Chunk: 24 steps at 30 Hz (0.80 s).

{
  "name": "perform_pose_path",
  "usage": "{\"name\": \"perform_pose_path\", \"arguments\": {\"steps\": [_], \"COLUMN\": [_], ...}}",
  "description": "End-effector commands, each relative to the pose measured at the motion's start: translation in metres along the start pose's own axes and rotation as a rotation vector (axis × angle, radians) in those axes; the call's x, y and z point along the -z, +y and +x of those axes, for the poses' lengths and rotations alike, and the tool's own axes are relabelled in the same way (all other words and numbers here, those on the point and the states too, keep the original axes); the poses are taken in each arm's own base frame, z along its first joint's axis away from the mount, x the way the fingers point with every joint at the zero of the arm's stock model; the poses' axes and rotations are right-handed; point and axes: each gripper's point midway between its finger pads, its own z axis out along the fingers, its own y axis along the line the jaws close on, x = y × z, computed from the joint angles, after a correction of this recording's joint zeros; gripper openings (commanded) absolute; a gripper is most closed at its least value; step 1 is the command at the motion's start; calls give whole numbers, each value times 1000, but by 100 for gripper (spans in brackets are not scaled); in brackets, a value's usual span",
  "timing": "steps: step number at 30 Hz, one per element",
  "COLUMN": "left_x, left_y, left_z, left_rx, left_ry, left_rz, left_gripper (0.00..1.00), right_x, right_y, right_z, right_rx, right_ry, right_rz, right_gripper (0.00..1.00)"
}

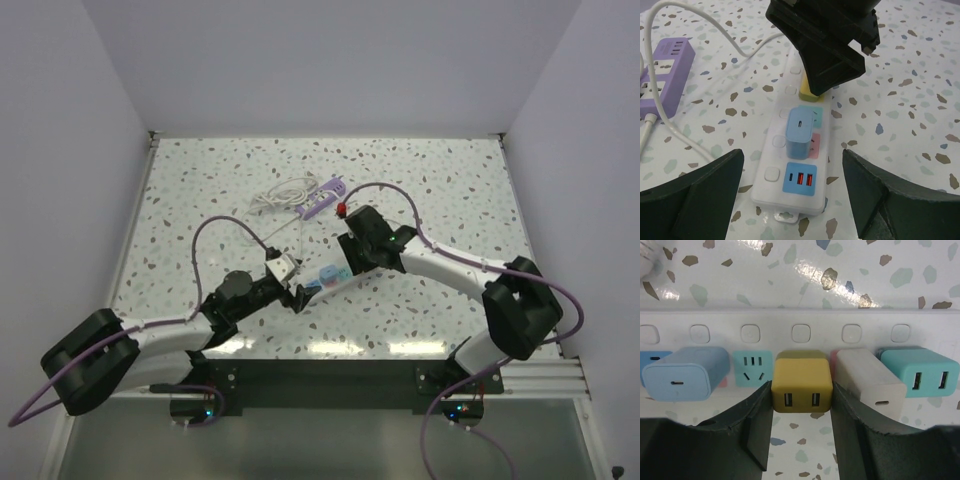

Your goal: Insert the plug

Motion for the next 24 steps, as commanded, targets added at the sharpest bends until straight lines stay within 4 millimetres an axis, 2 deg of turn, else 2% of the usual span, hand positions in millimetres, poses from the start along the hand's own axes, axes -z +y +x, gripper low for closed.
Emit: {"name": "perform_pose_path", "arguments": {"steps": [1,5,15,24], "left_x": [-12,-16,-14,-9], "left_y": [9,13,13,9], "left_z": [-16,-13,-12,-18], "left_rx": [-78,-88,-88,-84], "left_ry": [-37,-30,-34,-58], "left_rz": [-54,-71,-71,-55], "left_gripper": [85,85,85,85], "right_x": [-1,-7,-17,-22], "right_y": [-12,-9,-13,-16], "right_z": [66,74,68,74], "right_rx": [-20,-38,-27,-28], "right_ry": [207,206,210,239], "right_rz": [46,39,77,101], "right_gripper": [0,0,0,0]}}
